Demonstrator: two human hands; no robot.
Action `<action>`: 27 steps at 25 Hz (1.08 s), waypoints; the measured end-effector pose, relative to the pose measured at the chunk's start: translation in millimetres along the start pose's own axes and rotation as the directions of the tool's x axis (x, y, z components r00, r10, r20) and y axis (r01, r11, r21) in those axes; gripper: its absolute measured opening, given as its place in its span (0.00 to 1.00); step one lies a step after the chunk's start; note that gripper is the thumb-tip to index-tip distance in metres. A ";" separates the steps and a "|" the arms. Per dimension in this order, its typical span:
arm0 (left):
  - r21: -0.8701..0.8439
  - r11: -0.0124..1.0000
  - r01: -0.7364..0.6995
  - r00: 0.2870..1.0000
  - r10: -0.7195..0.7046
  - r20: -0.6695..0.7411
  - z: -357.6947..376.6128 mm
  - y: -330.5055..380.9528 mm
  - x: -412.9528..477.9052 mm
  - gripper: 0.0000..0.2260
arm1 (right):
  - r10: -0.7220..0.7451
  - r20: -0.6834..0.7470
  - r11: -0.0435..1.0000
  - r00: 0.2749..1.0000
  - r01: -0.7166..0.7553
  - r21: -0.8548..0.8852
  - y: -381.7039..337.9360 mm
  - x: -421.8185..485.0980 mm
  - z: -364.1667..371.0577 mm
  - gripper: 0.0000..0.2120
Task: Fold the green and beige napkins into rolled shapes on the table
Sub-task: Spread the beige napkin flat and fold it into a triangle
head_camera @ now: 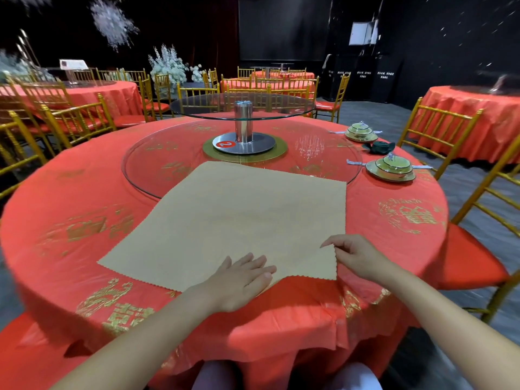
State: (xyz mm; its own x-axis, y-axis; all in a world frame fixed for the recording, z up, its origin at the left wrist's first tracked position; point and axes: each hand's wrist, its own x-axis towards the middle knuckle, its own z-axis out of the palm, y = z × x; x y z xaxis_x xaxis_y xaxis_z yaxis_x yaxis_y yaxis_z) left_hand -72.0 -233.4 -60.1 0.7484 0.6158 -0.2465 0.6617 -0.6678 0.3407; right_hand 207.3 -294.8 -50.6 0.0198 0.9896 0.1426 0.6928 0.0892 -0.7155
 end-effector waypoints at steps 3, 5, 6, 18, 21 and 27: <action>0.022 0.999 -0.037 0.999 0.037 0.008 1.9 10.7 1.3 0.22 | 0.030 0.025 0.999 0.999 -0.030 0.012 2.5 -9.1 -11.9 0.20; 0.066 0.994 -0.083 0.996 0.081 0.025 5.4 21.4 3.5 0.21 | 0.038 0.040 0.999 0.998 -0.039 0.019 3.3 -16.0 -18.8 0.18; 0.074 0.992 -0.101 0.994 0.099 0.040 6.0 28.0 5.1 0.21 | 0.028 0.030 1.000 0.999 -0.028 0.011 4.3 -18.3 -22.1 0.15; -0.361 0.932 0.031 0.935 -0.154 -0.319 -27.5 -28.5 -5.5 0.30 | -0.060 -0.347 0.993 0.936 0.020 -0.118 -3.3 57.6 -34.5 0.07; -0.216 0.975 0.055 0.899 -0.143 -0.414 -31.2 -51.3 -13.3 0.41 | -0.040 -0.401 0.996 0.915 0.005 -0.088 -18.5 109.3 -26.5 0.08; -0.208 0.967 0.148 0.804 -0.240 -0.544 -35.0 -93.9 -3.3 0.39 | -0.027 -0.465 0.999 0.885 0.014 -0.030 -35.1 208.5 -1.4 0.16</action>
State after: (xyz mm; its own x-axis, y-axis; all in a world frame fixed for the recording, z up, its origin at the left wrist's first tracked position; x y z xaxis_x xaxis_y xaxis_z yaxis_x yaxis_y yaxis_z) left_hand -138.2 -158.1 -59.5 0.4183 0.8828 0.2138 0.7409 -0.4678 0.4819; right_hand 188.1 -91.8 5.2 0.3344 0.8207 0.4632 0.7144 0.0998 -0.6926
